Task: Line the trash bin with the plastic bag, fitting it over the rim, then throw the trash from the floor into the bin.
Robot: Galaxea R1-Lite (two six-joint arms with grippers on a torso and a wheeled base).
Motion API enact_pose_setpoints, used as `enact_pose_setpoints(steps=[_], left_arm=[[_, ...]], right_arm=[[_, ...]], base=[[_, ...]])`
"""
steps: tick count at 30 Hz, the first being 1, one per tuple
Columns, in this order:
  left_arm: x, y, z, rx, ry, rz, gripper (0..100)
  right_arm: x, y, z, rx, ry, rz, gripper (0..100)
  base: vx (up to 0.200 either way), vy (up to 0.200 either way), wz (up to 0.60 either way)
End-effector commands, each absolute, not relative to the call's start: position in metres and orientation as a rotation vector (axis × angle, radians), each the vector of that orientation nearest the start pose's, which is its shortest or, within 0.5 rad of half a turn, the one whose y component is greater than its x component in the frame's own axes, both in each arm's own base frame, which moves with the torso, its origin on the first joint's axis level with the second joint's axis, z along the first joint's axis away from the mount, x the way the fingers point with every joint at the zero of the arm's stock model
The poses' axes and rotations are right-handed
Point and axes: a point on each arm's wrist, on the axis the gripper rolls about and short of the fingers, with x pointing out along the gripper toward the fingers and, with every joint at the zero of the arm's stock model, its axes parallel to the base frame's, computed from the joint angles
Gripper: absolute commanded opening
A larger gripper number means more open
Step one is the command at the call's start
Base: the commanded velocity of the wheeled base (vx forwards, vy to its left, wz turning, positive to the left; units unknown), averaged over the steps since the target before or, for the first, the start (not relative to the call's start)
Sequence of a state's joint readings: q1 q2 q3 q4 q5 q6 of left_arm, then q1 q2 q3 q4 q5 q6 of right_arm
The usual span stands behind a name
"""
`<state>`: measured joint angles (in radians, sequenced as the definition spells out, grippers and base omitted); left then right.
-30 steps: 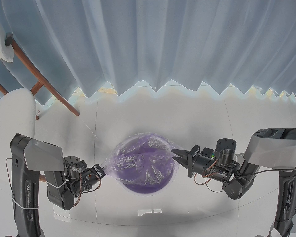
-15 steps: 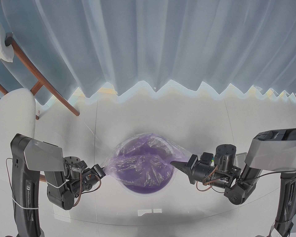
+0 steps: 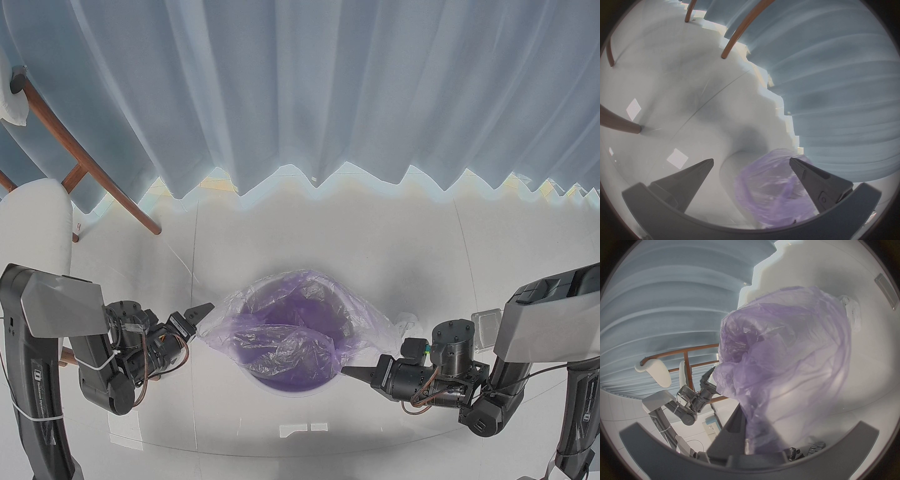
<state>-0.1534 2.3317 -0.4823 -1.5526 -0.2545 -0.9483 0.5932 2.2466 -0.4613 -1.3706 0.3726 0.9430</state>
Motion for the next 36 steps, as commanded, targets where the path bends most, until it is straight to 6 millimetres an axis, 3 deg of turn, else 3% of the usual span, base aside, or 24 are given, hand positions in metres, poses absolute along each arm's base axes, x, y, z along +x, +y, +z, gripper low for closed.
enact_pose_setpoints(steps=[1,7,11,13,14,19,24,27,28,31,36], left_arm=[[0.316,-0.049,0.032,-0.964,0.405,-0.293,100],[0.302,-0.06,0.05,-0.898,0.414,-0.426,100],[0.29,-0.075,0.041,-0.631,0.419,-0.507,100],[0.29,-0.075,0.041,-0.631,0.419,-0.507,100],[0.286,-0.08,0.04,-0.512,0.405,-0.571,100],[0.293,-0.094,0.057,-0.361,0.297,-0.764,100],[0.301,-0.112,0.058,-0.096,0.159,-0.923,100],[0.303,-0.117,0.056,-0.081,0.152,-0.958,100],[0.305,-0.129,0.053,-0.068,0.141,-0.997,100],[0.303,-0.139,0.048,-0.061,0.153,-1.028,100],[0.315,-0.144,0.036,-0.059,0.158,-1.015,100]], right_arm=[[0.256,0.184,-0.001,0.796,0.864,0.664,0],[0.256,0.185,-0.001,0.794,0.862,0.668,0],[0.256,0.185,0.0,0.794,0.857,0.671,0],[0.256,0.185,0.0,0.794,0.857,0.671,0],[0.256,0.185,0.0,0.79,0.855,0.673,0],[0.256,0.185,-0.001,0.78,0.854,0.675,0],[0.257,0.185,-0.002,0.78,0.854,0.675,0],[0.257,0.185,-0.002,0.779,0.855,0.675,0],[0.257,0.185,-0.002,0.78,0.854,0.675,0],[0.256,0.186,-0.002,0.779,0.854,0.677,0],[0.253,0.188,-0.001,0.776,0.855,0.689,0]], base=[[0.0,0.0,0.0],[0.0,0.0,0.0],[0.0,0.0,0.0],[0.0,0.0,0.0],[0.0,0.0,0.0],[0.0,0.0,0.0],[0.0,0.0,0.0],[0.0,0.0,0.0],[0.0,0.0,0.0],[0.0,0.0,0.0],[0.0,0.0,0.0]])
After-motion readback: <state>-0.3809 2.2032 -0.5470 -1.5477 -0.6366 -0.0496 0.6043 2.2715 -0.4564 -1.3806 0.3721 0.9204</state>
